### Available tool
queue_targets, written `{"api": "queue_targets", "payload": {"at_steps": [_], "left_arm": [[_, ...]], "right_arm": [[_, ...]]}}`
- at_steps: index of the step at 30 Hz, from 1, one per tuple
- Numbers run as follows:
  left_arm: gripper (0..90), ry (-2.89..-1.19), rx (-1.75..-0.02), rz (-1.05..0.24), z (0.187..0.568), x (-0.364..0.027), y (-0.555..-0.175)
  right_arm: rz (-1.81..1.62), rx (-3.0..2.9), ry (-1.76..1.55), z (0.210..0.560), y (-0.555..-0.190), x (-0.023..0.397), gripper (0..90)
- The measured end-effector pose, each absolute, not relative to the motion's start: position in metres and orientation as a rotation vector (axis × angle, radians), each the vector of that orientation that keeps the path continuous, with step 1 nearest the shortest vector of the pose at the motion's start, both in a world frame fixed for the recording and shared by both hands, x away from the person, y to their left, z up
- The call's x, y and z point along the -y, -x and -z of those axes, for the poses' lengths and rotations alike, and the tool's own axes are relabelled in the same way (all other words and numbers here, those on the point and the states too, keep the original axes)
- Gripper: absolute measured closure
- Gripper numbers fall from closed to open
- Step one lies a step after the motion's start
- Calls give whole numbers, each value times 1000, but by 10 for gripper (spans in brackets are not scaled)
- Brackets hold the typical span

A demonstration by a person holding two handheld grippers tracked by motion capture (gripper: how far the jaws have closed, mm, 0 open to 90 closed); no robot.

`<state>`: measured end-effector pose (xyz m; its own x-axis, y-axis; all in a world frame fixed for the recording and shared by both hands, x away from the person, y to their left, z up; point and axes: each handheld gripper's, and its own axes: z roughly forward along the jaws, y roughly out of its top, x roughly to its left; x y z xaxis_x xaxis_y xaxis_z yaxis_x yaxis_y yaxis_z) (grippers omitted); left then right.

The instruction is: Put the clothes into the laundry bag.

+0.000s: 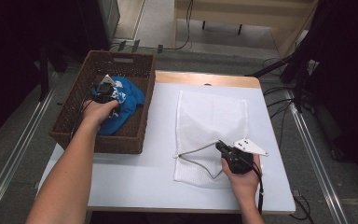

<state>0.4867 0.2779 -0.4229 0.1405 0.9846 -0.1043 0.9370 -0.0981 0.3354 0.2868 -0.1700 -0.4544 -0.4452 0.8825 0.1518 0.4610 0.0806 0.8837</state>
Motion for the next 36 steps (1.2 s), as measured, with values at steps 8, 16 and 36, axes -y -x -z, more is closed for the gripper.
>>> {"api": "queue_targets", "payload": {"at_steps": [8, 16, 36], "left_arm": [[395, -2095, -1821, -222, 417, -273, -485], [61, -1930, -1786, -285, 401, -273, -487], [738, -2176, -1828, -408, 418, -252, -501]], "right_arm": [[-1314, -1952, -1324, 457, -287, 167, 895], [-1318, -1954, -1325, 458, -288, 168, 895], [-1323, -1954, -1326, 459, -289, 169, 894]]}}
